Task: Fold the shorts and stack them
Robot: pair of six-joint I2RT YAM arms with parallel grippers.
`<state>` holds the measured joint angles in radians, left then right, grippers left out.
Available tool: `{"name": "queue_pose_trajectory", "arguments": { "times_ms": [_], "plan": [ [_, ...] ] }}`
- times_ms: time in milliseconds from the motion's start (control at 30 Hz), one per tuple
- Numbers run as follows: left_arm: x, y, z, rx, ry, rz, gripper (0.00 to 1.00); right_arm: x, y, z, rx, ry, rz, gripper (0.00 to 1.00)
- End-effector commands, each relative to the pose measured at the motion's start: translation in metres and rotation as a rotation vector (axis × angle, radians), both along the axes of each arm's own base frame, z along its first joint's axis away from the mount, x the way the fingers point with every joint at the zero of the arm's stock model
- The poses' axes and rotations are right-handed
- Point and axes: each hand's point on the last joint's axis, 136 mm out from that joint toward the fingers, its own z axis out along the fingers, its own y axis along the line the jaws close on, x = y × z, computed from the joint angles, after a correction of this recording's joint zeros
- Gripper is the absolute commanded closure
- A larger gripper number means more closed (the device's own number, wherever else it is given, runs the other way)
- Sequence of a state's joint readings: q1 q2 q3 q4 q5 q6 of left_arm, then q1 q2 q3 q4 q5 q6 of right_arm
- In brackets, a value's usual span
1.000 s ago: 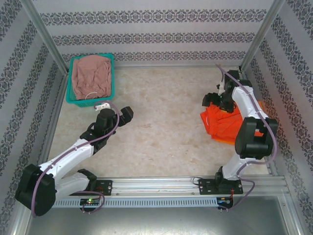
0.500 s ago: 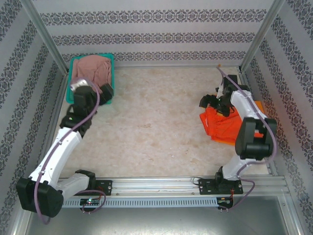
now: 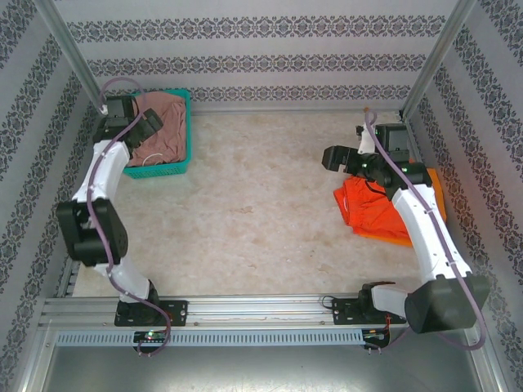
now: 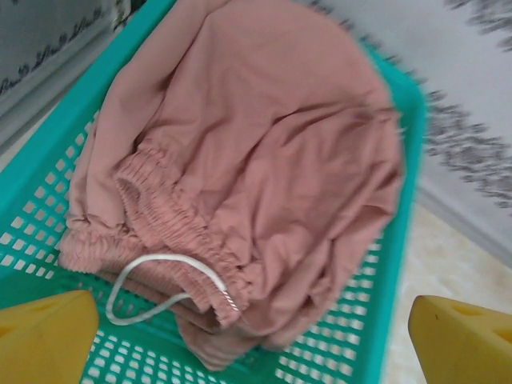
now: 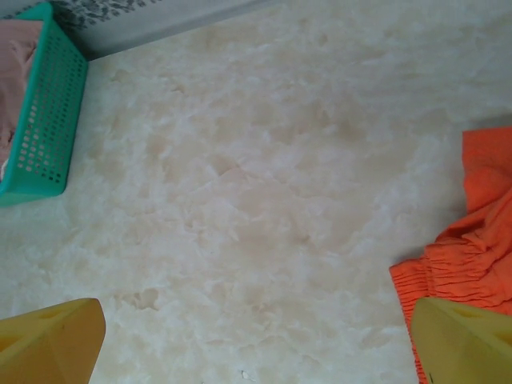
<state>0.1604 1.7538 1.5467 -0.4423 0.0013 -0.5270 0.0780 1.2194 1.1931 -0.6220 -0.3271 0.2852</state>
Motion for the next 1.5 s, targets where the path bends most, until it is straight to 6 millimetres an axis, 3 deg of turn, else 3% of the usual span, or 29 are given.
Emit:
{"name": "queue_pose_trajectory", "arguments": {
  "times_ms": [0,233,567,867,967,1133,1300,1367,1433,1467],
  "plan": [
    [0.009,0.020,-0.019,0.013,0.099,0.029,0.01,-0.006,0.005,0.008,-0.028,-0.066,0.022,0.03],
    [0.036,0.042,-0.072,0.074,0.261,0.070,0.05,-0.013,0.011,0.002,-0.030,-0.084,0.041,0.02],
    [0.054,0.051,-0.136,0.070,0.383,0.123,0.10,-0.009,0.015,-0.013,-0.036,-0.058,0.068,0.02],
    [0.065,0.028,-0.193,0.018,0.499,0.083,0.18,-0.004,0.018,-0.030,-0.030,-0.012,0.073,0.02],
    [0.066,0.019,-0.207,0.000,0.524,0.061,0.25,-0.005,0.018,-0.033,-0.031,-0.003,0.075,0.03],
    [0.069,0.017,-0.209,-0.006,0.535,0.051,0.47,-0.007,0.019,-0.033,-0.029,0.000,0.074,0.03],
    [0.072,0.011,-0.203,-0.038,0.518,0.035,0.84,-0.011,0.018,-0.029,-0.022,-0.009,0.071,0.02],
    [0.076,0.009,-0.187,-0.046,0.483,0.028,0.89,-0.013,0.018,-0.028,-0.024,-0.016,0.072,0.02],
    [0.082,0.008,-0.161,-0.047,0.426,0.018,1.00,-0.014,0.018,-0.026,-0.025,-0.024,0.071,0.02],
    [0.086,0.007,-0.142,-0.044,0.386,0.014,1.00,-0.014,0.017,-0.026,-0.026,-0.026,0.070,0.02]
  ]
}}
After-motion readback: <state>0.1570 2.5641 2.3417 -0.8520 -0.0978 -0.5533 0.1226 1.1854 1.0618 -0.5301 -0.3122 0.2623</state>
